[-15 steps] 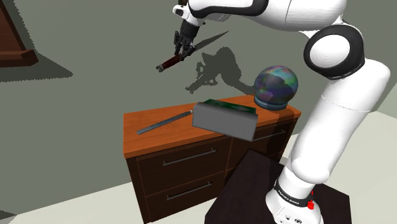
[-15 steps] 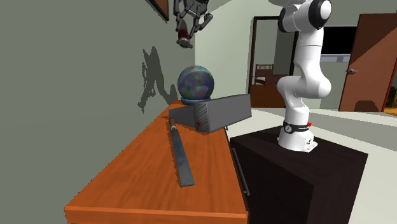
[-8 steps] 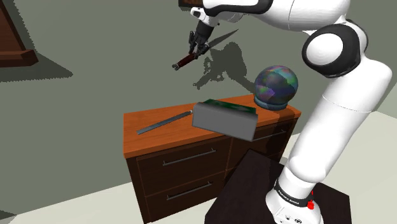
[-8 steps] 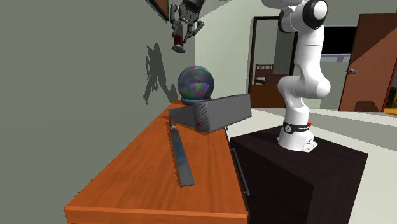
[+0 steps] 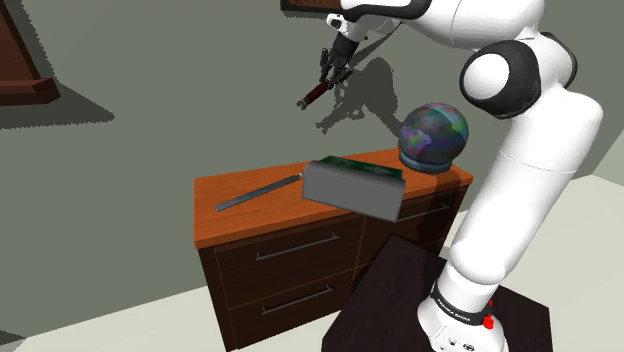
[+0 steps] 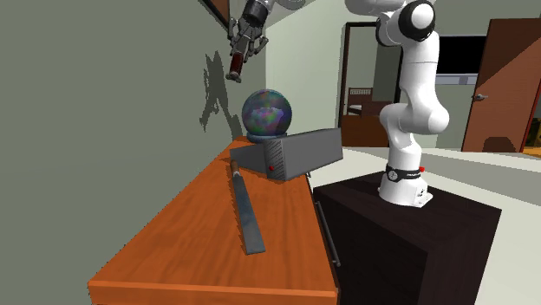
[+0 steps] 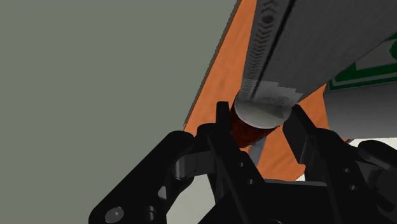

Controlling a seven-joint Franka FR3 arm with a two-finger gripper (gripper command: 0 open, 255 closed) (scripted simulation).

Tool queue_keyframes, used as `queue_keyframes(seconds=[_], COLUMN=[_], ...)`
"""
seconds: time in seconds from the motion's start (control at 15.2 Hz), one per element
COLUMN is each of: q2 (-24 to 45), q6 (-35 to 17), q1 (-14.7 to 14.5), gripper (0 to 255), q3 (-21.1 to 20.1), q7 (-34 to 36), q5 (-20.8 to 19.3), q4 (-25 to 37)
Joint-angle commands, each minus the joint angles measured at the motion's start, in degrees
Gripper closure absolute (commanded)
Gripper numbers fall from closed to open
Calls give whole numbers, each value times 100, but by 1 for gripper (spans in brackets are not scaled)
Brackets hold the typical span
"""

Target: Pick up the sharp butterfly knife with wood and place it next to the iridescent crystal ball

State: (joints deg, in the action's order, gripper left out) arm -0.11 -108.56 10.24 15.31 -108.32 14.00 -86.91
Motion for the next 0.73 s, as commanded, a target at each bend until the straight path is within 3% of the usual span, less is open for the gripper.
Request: queue_keyframes(seconds=[0.0,0.66], q2=[197,1486], q6=[148,1097], q1=[163,1245], gripper=[255,255], q3=[164,746], q7=[-319,-1624], q5=[172,1145], q4=[262,1975])
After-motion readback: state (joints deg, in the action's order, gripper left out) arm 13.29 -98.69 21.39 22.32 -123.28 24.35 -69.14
